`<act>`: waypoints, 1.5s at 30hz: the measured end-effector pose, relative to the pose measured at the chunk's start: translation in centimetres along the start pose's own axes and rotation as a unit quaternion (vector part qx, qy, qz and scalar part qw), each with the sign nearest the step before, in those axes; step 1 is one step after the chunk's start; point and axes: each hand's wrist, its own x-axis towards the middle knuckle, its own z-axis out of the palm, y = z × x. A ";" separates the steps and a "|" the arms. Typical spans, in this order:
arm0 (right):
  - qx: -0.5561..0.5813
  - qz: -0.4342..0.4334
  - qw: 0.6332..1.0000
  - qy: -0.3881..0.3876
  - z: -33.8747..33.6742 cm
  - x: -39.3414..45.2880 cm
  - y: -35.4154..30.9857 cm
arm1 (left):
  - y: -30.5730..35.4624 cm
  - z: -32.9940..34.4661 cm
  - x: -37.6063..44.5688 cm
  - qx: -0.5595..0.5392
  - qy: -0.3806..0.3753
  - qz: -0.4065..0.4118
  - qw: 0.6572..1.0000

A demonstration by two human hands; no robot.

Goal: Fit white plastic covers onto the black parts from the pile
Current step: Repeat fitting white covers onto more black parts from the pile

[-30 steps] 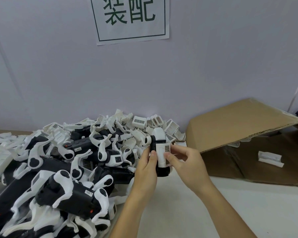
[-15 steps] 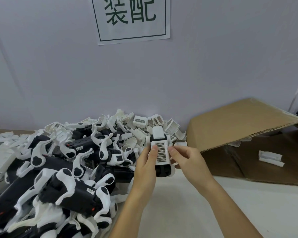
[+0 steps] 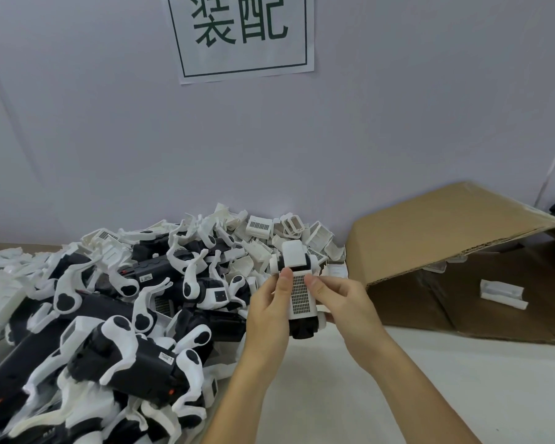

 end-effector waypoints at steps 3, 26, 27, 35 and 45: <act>0.021 0.011 1.000 0.009 0.7 -0.1 -0.2 | 0.2 0.0 -0.1 0.001 0.001 0.007 1.000; -0.011 0.003 0.997 0.079 1.1 0.2 0.7 | -0.1 0.3 0.1 -0.019 0.033 -0.030 0.999; -0.015 0.008 0.997 0.079 1.0 0.3 0.7 | -0.1 0.3 0.1 -0.044 0.031 -0.049 0.997; -0.022 -0.022 0.999 0.011 -0.2 0.3 0.5 | -0.8 0.3 0.3 0.031 0.052 0.013 0.998; -0.063 -0.065 0.996 0.013 0.1 0.4 0.3 | -0.6 -0.2 0.7 -0.066 0.006 -0.038 0.997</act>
